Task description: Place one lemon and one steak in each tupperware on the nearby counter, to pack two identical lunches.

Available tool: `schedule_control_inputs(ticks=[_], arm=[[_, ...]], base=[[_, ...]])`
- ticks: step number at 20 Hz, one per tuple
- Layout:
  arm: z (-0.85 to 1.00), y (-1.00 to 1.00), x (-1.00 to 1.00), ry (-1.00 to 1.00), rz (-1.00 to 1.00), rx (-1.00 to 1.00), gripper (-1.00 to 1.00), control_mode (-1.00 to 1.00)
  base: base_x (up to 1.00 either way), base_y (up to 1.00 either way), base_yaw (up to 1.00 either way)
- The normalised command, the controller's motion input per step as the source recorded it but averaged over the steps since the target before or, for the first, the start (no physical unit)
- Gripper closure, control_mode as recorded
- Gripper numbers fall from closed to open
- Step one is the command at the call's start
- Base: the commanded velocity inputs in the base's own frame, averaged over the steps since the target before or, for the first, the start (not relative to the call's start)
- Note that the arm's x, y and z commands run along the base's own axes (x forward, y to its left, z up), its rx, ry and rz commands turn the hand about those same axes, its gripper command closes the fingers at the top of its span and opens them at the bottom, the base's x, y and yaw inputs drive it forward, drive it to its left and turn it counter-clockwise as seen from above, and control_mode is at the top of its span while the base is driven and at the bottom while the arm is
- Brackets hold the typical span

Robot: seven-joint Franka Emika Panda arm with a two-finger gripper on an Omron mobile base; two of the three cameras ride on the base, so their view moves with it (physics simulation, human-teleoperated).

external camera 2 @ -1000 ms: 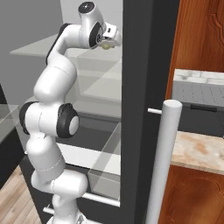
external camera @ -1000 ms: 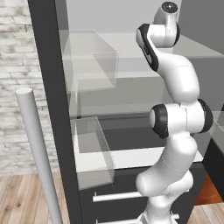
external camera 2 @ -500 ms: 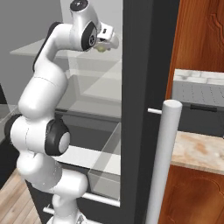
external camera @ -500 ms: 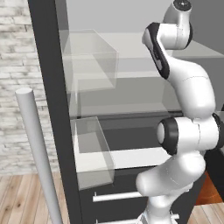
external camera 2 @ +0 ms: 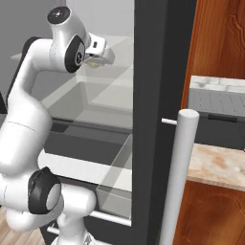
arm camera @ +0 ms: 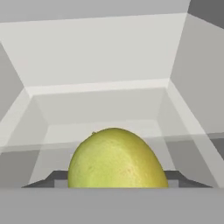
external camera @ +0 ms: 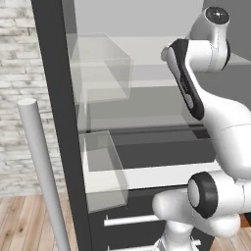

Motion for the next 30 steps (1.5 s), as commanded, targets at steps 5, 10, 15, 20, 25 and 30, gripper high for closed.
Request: schedule_control_inputs(ticks=[5,10,15,20,25,30], arm=[[0.00,0.00,-1.00,-0.07,0.03,0.00,1.00,-1.00],[0.00,0.05,-1.00,-0.04,0.01,-0.02,1.00,-1.00],[0.00,0.08,-1.00,0.00,0.01,-0.04,1.00,-1.00],[0.00,0.00,-0.20,-0.01,0.00,-0.01,1.00,1.00],[0.00,0.00,0.00,0.00,0.00,0.00,1.00,1.00],[0.00,0.00,0.00,0.00,0.00,0.00,1.00,1.00]], base=[[0.00,0.00,0.00],[0.00,0.00,0.00],[0.00,0.00,0.00],[-0.80,0.00,0.01],[-1.00,-0.02,0.01],[-0.88,-0.62,0.00]])
